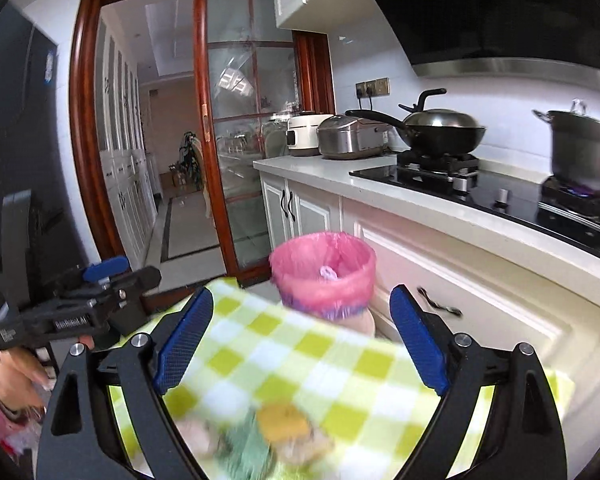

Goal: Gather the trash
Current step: 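Move both open tools back over the table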

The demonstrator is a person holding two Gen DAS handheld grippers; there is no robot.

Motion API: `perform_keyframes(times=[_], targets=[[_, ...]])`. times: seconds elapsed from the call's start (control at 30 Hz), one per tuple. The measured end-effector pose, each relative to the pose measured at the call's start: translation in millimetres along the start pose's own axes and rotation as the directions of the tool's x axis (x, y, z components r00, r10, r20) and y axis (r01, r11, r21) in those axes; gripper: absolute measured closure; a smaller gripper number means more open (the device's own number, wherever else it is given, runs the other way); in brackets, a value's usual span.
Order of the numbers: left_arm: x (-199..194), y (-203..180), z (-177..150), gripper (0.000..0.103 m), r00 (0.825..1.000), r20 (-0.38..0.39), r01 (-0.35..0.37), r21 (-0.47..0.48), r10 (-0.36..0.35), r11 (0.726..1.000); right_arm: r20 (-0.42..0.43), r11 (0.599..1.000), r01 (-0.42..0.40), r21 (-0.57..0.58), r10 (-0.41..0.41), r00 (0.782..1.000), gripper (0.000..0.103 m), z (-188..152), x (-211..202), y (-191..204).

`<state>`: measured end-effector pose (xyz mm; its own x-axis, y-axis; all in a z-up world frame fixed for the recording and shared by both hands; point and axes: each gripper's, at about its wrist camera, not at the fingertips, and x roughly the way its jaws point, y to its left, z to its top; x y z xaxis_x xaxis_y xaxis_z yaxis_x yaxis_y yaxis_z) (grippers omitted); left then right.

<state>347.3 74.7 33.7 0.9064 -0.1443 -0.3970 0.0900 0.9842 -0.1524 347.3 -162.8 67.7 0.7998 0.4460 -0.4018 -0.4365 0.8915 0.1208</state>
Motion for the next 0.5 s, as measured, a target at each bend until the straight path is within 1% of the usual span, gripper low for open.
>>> perform_keyframes(times=[0.1,0.17,0.2,0.27,0.4,0.5], targets=[[-34.5,-11.6,-24.7,0.005,1.0,0.004,-0.015,0.009,0.015,1.0,-0.003,1.0,0.01,0.012,-0.01,1.0,0.018,-28.9,-37.0,11.3],[-51.5,-17.4,-41.1,0.005,1.0,-0.005,-0.023,0.008,0.023,1.0,-0.001,0.999,0.024,0.023,-0.024,1.0,0.018,-46.3,-55.2,16.5],[-57.7,-20.1,-47.8,0.005,1.0,-0.008,-0.022,0.005,0.022,1.0,-0.004,0.999,0.028,0.046,-0.028,1.0,0.018,-57.9,-65.7,18.2],[-72.4,-27.6,-67.2,0.005,1.0,-0.014,-0.027,0.014,0.027,1.0,-0.003,0.997,0.036,0.063,-0.036,0.999,0.018,-76.1,-79.4,24.0],[-92.0,-38.6,-105.2,0.005,0.998,-0.019,-0.067,0.04,0.068,0.997,-0.015,0.996,0.07,0.064,-0.069,0.998,0.018,-114.3,-95.6,36.1],[-101.6,-44.5,-132.6,0.005,0.997,-0.035,-0.065,0.043,0.066,0.997,-0.042,0.994,0.082,0.077,-0.078,0.996,0.018,-149.2,-105.0,43.8]])
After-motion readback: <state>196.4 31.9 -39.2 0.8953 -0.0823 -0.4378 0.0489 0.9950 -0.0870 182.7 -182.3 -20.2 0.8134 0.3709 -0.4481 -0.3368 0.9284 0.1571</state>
